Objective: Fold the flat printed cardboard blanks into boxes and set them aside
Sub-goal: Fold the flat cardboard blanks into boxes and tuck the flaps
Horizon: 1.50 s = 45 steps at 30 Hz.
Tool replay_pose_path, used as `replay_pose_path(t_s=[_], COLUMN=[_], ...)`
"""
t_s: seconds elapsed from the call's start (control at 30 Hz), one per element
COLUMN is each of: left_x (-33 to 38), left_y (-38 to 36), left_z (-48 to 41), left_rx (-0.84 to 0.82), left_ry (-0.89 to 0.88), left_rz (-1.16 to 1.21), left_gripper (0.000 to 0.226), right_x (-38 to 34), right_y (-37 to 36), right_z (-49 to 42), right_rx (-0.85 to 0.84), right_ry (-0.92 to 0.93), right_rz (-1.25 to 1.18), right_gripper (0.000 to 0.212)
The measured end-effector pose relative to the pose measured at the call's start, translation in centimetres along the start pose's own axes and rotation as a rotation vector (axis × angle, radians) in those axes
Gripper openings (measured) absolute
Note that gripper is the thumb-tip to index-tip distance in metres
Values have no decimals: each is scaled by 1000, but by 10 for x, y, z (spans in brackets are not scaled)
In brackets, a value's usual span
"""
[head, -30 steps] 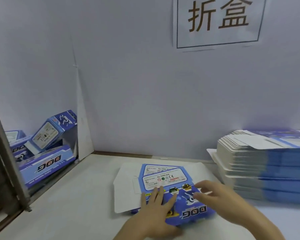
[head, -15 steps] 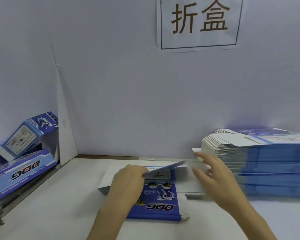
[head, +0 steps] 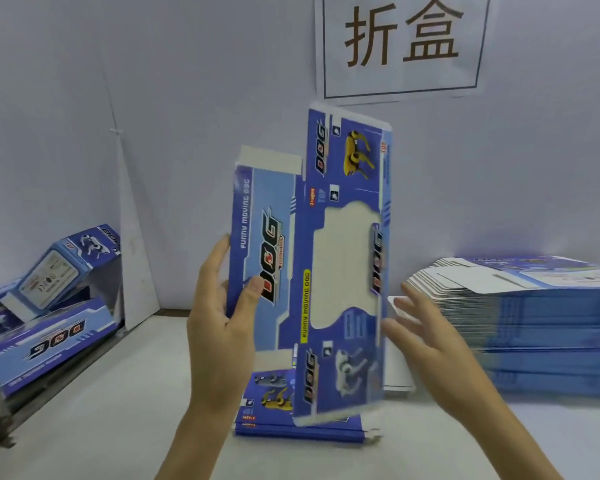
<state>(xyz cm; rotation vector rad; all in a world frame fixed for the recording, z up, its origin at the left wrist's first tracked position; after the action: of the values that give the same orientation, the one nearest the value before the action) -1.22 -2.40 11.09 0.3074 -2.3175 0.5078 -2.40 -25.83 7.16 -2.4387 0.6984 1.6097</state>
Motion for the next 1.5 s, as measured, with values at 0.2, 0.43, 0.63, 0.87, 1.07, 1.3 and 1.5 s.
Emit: replay_pose_path(t_s=[0.2,0.43,0.63,0.87,1.07,1.3,1.5], left_x=[-12,-14,-15,-19,-23,-35,-14], left_y=[-11,-29,-37,-47,-69,-43,-44], left_z=[6,19,31,44,86,48,10], left_rx=[-84,-173,-211,-376,-637,-452,-585], left_ry=[135,190,183,307,538,713,560], left_rz=[69,84,42,70,235,267,178], left_gripper=[54,57,79,108,66,33,15], right_x=[-8,-5,-12,-11,-8,-18,-16], right_y=[8,23,15,5,-21,19,29], right_z=[-3,-7,0,0,10,-5,-15], right_rx=[123,222,238,170,17,190,174], right_ry=[-47,-30,47,56,102,20,-176], right_rz=[-310,-385,-319,-344,-275,-239,-202], right_gripper=[56,28,51,54,51,81,73])
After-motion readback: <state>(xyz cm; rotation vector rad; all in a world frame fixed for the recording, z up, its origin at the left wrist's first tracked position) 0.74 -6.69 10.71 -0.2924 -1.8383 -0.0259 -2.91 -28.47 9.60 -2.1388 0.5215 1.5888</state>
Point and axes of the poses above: each hand's wrist, its own z-axis away from the middle knuckle, its own y-axis out of the back of the hand, x = y × z, the point moved 5 cm from there along -z, towards the middle knuckle, and after that the axes turned 14 degrees about x, right-handed, at the moved point
